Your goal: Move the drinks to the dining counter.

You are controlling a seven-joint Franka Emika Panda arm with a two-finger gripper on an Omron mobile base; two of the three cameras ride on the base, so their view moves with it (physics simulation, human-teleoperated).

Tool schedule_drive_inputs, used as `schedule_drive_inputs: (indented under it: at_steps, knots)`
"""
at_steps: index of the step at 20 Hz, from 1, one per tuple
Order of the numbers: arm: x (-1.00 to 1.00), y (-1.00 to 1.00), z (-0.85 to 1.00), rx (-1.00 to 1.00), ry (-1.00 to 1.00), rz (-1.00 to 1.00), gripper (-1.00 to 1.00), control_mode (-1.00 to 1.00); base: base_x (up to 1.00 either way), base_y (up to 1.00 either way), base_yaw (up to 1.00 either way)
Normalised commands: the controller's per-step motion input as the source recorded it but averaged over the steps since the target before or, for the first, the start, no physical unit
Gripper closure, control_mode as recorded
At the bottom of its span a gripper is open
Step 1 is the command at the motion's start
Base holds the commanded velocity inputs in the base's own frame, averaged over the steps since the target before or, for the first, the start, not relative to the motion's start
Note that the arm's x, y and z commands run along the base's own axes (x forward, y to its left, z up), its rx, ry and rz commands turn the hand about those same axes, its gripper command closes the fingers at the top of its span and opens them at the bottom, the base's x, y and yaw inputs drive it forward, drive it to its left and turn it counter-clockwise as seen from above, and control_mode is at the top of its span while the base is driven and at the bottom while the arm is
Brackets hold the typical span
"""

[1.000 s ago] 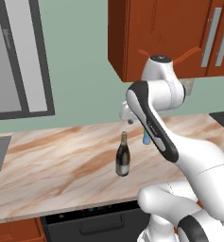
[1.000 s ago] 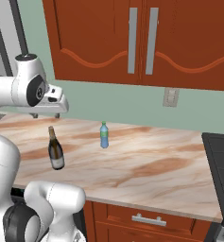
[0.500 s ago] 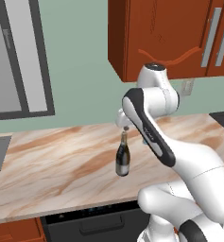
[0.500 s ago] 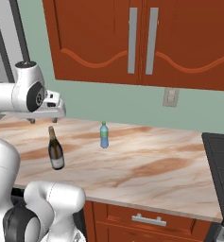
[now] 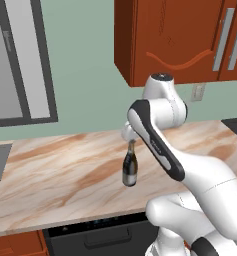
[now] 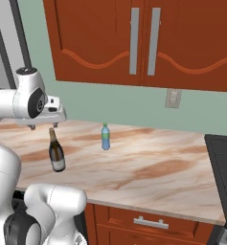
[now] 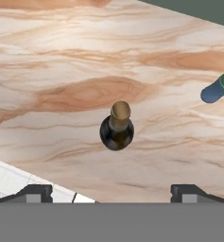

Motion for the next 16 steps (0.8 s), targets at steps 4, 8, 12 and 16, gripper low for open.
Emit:
schedule_drive_inputs:
  at_steps: [4, 8, 12, 16]
  knots:
    - [0.01, 0.0, -0.13, -0.01, 0.0, 0.06, -1.0, -1.0, 0.0, 0.0, 0.0]
    - [0.09, 0.0, -0.09, -0.01, 0.0, 0.04, -1.0, -1.0, 0.0, 0.0, 0.0]
    - [0.12, 0.0, -0.02, 0.0, 0.0, 0.01, -1.0, -1.0, 0.0, 0.0, 0.0]
    - [0.18, 0.08, -0.09, 0.0, -0.01, 0.0, -1.0, -1.0, 0.0, 0.0, 0.0]
